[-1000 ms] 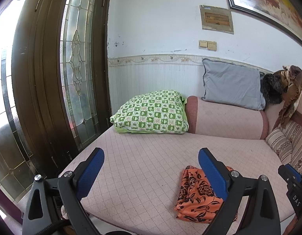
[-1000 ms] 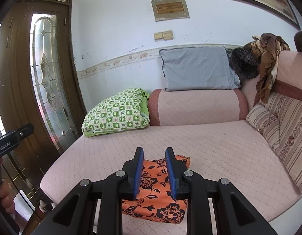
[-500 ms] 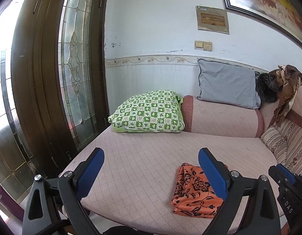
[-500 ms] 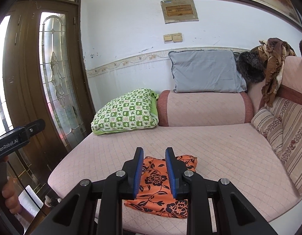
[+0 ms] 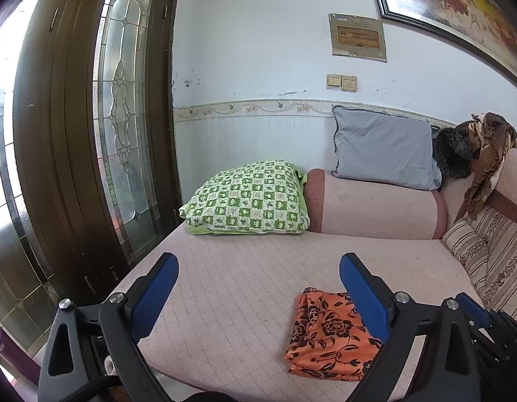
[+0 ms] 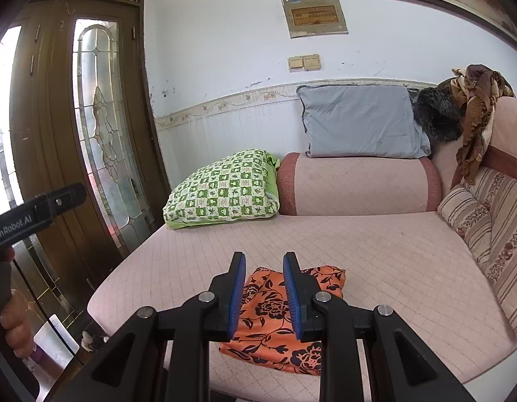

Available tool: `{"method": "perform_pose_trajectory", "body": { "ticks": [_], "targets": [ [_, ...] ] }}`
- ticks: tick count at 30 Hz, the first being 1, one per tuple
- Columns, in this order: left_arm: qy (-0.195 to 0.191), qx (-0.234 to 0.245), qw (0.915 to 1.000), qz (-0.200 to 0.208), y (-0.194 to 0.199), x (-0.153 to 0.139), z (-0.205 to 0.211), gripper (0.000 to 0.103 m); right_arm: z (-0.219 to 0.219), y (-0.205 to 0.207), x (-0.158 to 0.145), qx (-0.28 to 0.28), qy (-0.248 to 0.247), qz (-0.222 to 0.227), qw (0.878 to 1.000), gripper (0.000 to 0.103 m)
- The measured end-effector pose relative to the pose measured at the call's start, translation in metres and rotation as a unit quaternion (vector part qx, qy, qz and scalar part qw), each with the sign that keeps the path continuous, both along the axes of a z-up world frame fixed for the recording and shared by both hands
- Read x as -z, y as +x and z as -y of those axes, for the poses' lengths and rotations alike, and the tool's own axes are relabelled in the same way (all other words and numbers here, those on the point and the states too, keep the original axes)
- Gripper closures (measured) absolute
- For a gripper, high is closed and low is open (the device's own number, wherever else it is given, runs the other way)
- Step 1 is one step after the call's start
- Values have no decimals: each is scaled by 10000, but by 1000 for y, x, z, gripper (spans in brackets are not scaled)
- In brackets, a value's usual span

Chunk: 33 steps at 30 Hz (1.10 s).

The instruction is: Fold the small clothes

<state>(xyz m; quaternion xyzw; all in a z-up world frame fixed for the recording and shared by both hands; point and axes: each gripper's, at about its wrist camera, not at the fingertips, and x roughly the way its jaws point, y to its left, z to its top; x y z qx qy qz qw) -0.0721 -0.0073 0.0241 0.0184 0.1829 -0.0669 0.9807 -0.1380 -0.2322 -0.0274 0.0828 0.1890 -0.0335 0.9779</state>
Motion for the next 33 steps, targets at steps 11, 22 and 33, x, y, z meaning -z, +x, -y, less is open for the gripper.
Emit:
{"method": "perform_pose_trajectory", "body": {
  "ticks": [11,22,33],
  "targets": [
    [250,44,9996,-103,26,4,24,6,14,35,11,-87,221,-203,9995,77],
    [250,-59,9994,-221,42,17,29,6,16,64,36,-271,392,-481,9977,77],
    [335,107,9984,-443,48,33,39,6,25,65,49,-149,422,-638,9970,77]
  ]
}}
